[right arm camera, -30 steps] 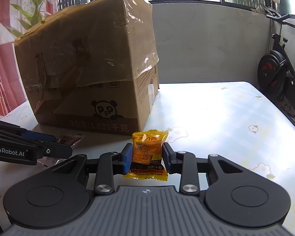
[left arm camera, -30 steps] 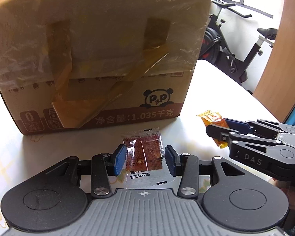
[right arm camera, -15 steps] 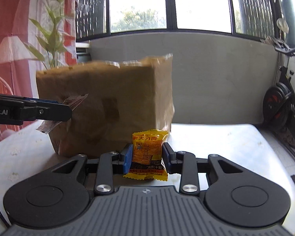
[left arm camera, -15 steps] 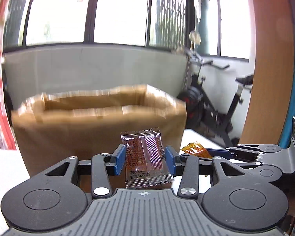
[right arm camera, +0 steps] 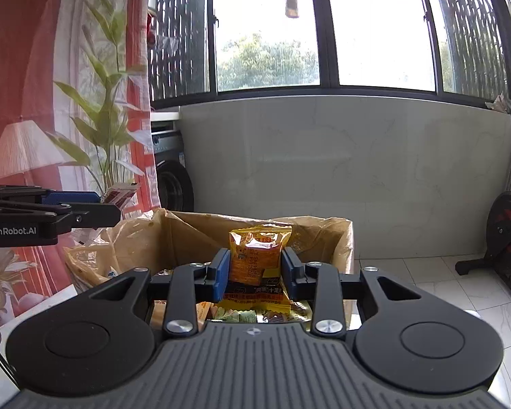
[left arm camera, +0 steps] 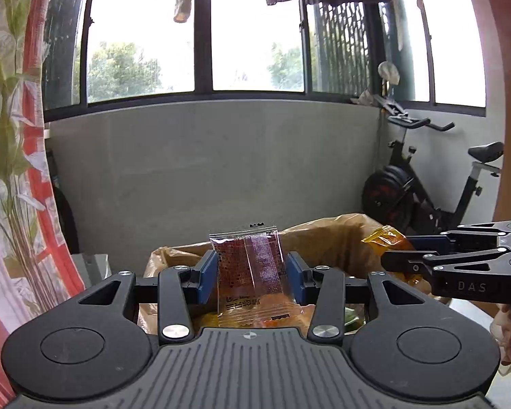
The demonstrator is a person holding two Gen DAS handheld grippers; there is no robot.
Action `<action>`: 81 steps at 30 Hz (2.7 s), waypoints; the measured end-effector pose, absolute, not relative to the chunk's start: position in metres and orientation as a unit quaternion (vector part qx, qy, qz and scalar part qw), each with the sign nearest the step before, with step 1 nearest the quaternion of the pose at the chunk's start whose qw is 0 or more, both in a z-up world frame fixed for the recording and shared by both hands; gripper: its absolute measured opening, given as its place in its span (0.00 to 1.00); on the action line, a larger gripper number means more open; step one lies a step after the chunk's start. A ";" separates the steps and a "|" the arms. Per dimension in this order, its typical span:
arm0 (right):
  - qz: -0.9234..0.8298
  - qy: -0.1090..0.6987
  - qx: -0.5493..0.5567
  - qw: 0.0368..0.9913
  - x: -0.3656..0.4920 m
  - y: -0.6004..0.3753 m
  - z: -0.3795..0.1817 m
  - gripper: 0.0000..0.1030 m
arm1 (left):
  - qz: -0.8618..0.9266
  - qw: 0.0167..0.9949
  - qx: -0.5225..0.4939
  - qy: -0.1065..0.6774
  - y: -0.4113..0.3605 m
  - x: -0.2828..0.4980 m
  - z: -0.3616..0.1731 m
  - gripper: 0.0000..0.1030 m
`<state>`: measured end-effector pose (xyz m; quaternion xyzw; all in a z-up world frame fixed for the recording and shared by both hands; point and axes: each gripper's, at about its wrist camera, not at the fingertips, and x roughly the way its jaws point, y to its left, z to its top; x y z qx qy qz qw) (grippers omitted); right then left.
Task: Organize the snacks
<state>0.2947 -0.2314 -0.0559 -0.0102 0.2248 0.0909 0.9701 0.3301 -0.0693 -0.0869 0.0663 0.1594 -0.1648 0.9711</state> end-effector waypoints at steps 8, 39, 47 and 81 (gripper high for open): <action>0.065 0.284 -0.013 0.956 0.328 -0.218 -0.078 0.34 | -0.121 0.968 0.057 0.213 -0.054 0.354 -0.110 0.45; 0.025 0.304 0.008 0.952 0.308 -0.222 -0.059 0.91 | -0.120 0.967 0.045 0.219 -0.040 0.345 -0.083 0.90; 0.012 0.278 0.014 0.960 0.275 -0.215 -0.043 0.99 | -0.100 0.972 0.047 0.205 -0.032 0.310 -0.062 0.94; -0.012 0.251 0.041 0.967 0.205 -0.188 -0.017 1.00 | -0.032 0.981 0.055 0.184 -0.017 0.220 -0.036 0.94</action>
